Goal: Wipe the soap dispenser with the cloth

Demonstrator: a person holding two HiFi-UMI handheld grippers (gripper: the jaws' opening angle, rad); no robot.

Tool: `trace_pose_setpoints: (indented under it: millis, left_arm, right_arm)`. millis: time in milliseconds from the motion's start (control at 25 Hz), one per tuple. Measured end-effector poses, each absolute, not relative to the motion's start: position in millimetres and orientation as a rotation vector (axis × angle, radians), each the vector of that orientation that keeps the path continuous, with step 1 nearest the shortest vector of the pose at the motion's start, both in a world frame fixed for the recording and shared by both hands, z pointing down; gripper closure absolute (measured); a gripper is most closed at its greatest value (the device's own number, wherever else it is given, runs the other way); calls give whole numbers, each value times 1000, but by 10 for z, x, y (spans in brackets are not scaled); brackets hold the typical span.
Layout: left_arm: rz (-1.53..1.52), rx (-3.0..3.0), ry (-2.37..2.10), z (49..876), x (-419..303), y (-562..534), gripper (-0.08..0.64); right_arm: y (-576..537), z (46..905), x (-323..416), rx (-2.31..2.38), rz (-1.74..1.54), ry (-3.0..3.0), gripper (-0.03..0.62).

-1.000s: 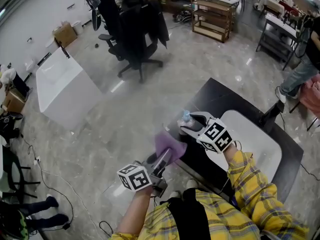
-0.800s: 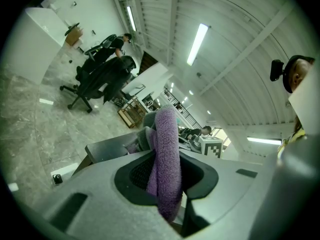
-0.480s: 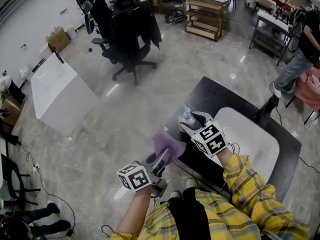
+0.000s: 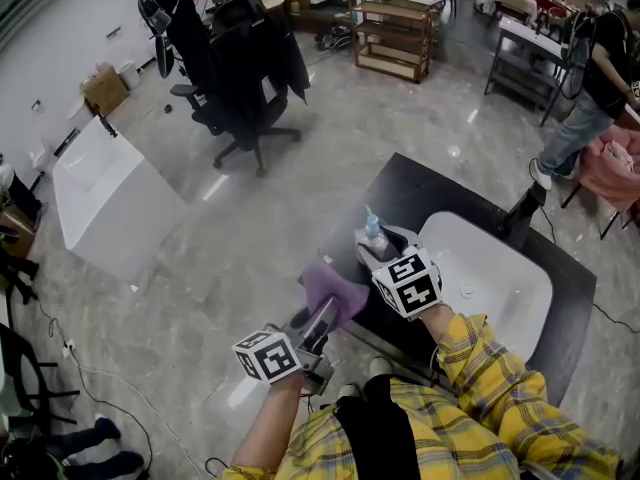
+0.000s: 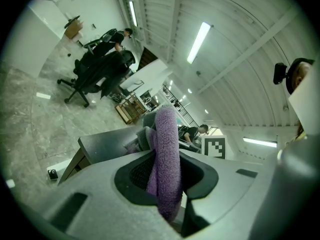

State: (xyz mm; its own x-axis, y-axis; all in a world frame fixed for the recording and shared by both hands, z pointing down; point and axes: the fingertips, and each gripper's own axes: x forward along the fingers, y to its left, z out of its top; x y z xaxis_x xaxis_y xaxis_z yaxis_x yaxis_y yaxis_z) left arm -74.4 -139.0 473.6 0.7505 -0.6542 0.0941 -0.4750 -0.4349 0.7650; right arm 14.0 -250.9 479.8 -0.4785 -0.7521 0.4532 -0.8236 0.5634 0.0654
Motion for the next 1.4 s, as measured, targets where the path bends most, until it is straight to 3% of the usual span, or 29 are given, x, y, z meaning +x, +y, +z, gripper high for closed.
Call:
trace_pose_setpoints:
  millis: [760,1200,1280,1400]
  left_arm:
    - [-286,2110,-810,4715,-660,-1357,485]
    - [-304,2117,-808,4729,-725,-1311,483]
    - [-309,2114,-804,4724,-725,-1271,483]
    - [-309,2113,-810,4745,-729,-1201,483]
  right_arm:
    - [-2400,4698,202,1319,184,-2417,390]
    - [-1978,4832,601,1415,322,-2402,382]
    - [-1850,4818,693,1449,334,-2399,400]
    - [-1653,4782,827,1527,326,-2392,497]
